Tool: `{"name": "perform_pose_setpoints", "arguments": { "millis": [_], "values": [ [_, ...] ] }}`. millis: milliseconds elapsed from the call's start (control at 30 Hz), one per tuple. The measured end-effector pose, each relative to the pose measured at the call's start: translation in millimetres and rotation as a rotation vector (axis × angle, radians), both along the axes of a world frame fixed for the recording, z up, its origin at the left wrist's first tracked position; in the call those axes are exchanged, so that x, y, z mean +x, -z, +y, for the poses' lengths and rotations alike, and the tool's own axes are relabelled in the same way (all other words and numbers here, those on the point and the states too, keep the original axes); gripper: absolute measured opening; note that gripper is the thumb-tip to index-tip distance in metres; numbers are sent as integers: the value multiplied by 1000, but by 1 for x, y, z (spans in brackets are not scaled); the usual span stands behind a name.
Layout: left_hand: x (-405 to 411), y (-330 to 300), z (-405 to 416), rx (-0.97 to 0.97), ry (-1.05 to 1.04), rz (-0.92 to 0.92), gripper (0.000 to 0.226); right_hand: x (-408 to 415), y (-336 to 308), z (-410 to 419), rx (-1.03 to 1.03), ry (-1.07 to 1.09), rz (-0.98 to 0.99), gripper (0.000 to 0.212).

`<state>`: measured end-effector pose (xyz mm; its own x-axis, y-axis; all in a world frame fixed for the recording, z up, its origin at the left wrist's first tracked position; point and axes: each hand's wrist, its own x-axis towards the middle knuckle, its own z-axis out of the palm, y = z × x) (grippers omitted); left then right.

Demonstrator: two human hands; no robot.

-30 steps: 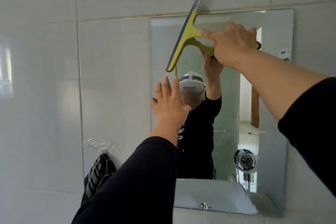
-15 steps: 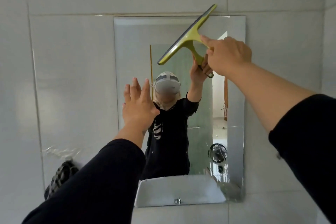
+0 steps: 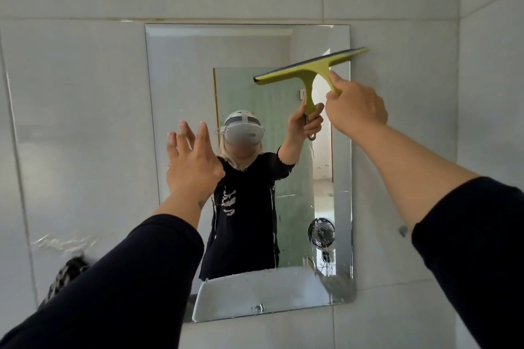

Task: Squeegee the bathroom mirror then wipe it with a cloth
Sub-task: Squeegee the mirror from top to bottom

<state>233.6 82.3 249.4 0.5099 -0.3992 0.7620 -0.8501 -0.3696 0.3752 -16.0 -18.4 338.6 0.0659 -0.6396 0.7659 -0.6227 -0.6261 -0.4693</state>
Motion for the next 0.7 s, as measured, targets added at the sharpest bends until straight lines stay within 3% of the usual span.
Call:
{"name": "perform_pose_setpoints", "arguments": {
  "millis": [200, 400, 700],
  "values": [
    [0, 1, 1, 6, -4, -6, 95, 28, 28, 16, 153, -194, -343, 51],
    [-2, -2, 5, 22, -11, -5, 93, 70, 45, 36, 212, -294, -503, 52],
    [-6, -9, 15, 63, 40, 19, 90, 118, 58, 58, 218, -393, -594, 53]
  ]
}}
